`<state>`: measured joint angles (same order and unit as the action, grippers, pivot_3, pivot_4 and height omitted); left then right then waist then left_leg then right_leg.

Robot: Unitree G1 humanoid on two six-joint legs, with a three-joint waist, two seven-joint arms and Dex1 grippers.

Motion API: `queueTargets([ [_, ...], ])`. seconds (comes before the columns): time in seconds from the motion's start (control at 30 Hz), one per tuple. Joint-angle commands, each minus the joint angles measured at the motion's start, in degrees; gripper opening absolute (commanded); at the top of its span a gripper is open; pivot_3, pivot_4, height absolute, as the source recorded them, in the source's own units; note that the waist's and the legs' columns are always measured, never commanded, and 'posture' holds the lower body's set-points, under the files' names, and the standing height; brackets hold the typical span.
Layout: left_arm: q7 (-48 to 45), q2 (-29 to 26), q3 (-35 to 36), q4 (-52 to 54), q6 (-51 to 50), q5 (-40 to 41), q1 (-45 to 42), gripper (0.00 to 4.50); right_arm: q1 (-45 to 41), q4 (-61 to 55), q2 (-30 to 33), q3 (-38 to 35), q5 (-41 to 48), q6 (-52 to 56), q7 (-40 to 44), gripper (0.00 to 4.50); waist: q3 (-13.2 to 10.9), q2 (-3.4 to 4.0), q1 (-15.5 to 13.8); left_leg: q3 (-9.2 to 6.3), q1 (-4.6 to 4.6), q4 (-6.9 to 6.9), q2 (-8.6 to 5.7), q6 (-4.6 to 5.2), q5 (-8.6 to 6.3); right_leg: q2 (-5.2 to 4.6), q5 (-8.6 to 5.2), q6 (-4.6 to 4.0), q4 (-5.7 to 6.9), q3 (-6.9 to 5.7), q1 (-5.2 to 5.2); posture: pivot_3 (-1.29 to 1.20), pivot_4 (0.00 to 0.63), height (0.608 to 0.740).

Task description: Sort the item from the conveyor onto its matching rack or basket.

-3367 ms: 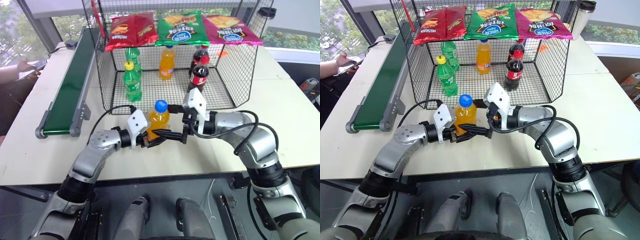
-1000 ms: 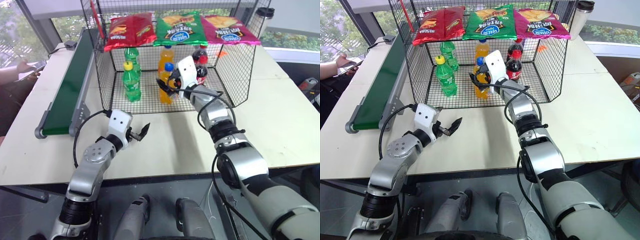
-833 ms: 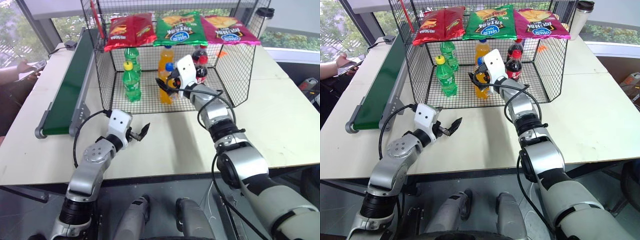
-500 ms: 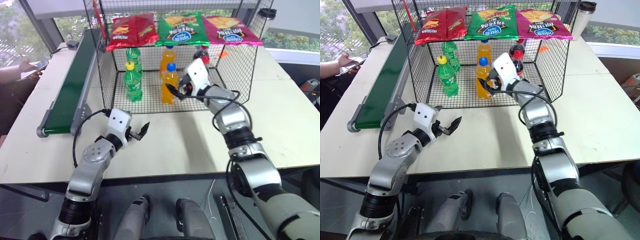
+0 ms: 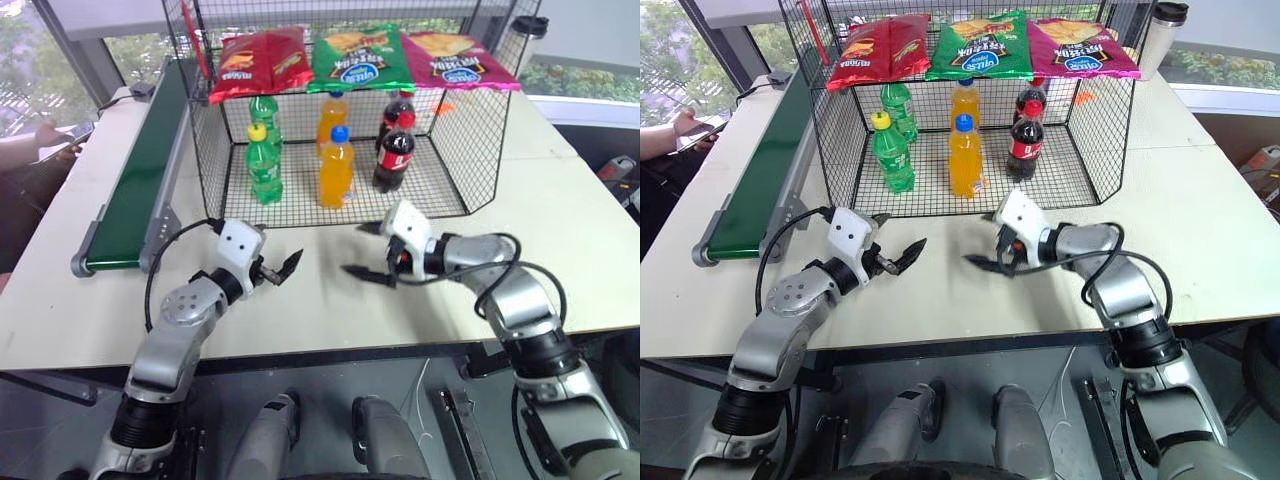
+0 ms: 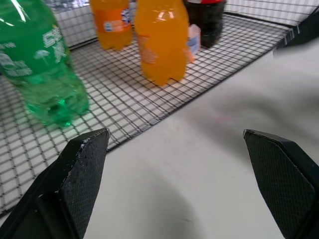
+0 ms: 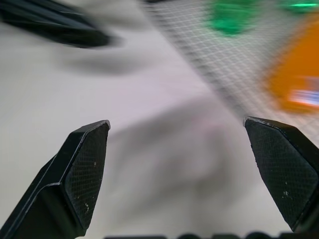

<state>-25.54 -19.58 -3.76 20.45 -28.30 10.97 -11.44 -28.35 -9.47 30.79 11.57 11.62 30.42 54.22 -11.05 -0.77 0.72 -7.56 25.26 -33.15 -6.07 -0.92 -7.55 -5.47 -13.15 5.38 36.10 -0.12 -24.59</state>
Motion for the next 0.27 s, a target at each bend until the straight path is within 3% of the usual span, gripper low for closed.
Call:
queueTargets([
  [0.03,-1.2,-0.7,-0.3,1.7,1.0,0.4,0.4,4.5,0.3,-4.4,-0.4,0.1,1.2,1.8,-1.1,4.45,0.0,-0.02,0.0,0.0,0.0,-0.02,0.0,0.0,0.0,-0.01,-0.01,0.02,-0.01,-0.01,0.02,0.0,0.15,0.739],
  [0.27,-3.0,-1.8,-0.7,1.1,3.3,-0.3,2.6,4.5,0.9,-3.9,-1.3,0.6,1.0,2.6,-3.3,4.45,0.0,-0.02,-0.1,0.0,0.01,-0.01,-0.02,0.0,-0.01,-0.05,0.02,-0.04,-0.05,-0.02,0.02,0.0,0.15,0.739],
])
